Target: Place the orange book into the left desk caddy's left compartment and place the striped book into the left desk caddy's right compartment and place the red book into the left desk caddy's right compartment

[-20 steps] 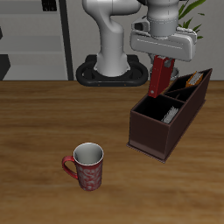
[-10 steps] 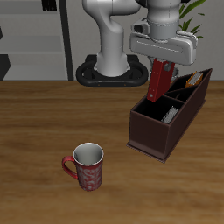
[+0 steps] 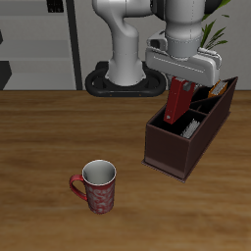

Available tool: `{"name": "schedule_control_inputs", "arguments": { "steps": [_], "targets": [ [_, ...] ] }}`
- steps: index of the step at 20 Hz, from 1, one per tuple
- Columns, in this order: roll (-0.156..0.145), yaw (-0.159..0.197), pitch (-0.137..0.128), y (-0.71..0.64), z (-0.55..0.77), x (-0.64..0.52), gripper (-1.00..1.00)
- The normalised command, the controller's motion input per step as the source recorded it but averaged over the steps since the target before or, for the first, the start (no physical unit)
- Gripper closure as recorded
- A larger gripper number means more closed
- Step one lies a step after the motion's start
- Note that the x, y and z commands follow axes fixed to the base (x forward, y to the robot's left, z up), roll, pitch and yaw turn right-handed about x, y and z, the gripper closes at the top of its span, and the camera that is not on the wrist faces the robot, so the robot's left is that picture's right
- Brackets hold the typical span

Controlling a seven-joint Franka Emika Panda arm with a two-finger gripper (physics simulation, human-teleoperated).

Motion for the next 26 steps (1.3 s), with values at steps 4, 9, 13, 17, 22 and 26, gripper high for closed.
{"name": "schedule_control_inputs", "arguments": {
  "steps": [4,9,13,17,22,26],
  "targets": [
    [-0.007,-0.015,0.045,-0.08,-0.24,0.12,1.0],
    [-0.014,-0.03,0.048,-0.06,-0.28,0.08,1.0],
    [0.019,-0.004,0.037,0.06,-0.23,-0.02,1.0],
    [-0.008,-0.038,0.03,0.0,-0.15,-0.07,1.0],
    [0.018,0.0,0.025,0.04,-0.22,-0.01,1.0],
    [0.005,0.015,0.028,0.0,-0.21,0.04,1.0]
  ]
}}
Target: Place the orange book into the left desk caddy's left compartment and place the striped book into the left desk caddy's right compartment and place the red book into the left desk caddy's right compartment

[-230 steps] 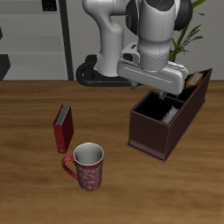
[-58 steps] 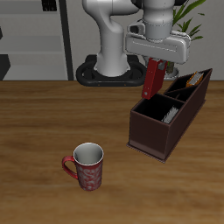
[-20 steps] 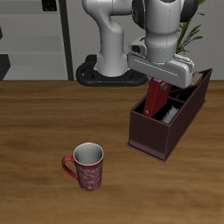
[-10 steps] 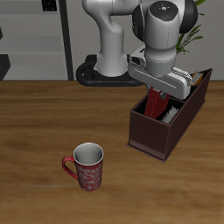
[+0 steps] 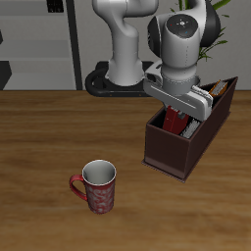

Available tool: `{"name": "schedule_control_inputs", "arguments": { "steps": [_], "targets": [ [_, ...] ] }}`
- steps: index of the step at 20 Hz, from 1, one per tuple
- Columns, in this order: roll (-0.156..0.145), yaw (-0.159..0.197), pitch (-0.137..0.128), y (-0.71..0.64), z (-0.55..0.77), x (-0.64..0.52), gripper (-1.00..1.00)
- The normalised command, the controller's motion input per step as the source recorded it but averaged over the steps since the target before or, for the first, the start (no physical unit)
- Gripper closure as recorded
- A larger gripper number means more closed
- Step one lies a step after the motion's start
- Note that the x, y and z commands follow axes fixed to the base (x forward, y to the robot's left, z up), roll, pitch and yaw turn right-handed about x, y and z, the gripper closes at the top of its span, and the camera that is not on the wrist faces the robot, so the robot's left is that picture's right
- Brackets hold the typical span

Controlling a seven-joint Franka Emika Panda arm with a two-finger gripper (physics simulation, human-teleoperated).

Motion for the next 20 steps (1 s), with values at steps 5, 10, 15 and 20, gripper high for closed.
{"name": "schedule_control_inputs", "arguments": {
  "steps": [5,10,15,20],
  "targets": [
    [-0.011,0.02,0.065,0.03,-0.25,0.05,1.0],
    [0.014,0.011,0.031,0.01,-0.03,0.01,-1.0],
    [0.007,0.017,-0.026,0.03,0.13,-0.07,-1.0],
    [0.018,0.009,-0.028,0.04,0.15,-0.14,-1.0]
  ]
}}
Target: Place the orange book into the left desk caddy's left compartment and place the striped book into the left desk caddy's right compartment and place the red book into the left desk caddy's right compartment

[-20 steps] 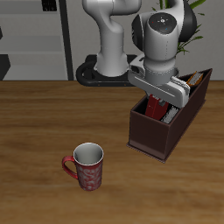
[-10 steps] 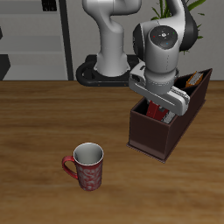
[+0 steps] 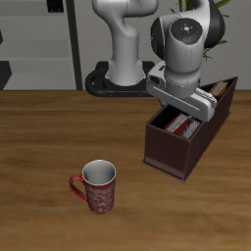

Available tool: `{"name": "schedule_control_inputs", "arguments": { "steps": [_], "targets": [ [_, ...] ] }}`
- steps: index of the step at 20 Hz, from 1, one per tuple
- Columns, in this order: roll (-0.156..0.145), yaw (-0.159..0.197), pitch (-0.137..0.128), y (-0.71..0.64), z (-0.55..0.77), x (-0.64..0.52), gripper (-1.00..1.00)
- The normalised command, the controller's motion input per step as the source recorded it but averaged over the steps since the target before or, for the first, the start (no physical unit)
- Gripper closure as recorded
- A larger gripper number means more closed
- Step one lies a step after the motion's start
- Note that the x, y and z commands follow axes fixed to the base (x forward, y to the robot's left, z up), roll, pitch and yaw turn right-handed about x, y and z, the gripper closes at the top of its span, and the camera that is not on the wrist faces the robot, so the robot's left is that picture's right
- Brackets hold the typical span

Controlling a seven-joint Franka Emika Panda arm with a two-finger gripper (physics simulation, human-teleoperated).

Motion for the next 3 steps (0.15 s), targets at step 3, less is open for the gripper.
{"name": "schedule_control_inputs", "arguments": {
  "steps": [3],
  "targets": [
    [0.031,0.018,-0.034,0.03,0.19,-0.21,-1.0]
  ]
}}
